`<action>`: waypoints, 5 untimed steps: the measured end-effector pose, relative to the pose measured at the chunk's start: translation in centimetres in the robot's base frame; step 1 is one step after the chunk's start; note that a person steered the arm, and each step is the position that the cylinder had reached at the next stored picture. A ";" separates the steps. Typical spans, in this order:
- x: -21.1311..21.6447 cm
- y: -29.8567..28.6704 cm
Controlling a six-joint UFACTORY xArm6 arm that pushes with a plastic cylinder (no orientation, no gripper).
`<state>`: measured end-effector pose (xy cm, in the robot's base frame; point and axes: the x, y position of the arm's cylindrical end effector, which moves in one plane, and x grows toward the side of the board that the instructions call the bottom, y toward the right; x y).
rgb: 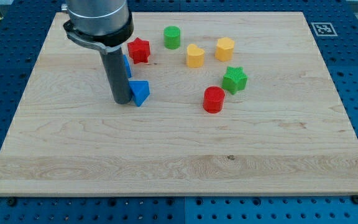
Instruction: Move the blue triangle to the center
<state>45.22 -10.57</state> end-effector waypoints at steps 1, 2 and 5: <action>-0.4 0.9; -0.6 1.9; 0.7 3.2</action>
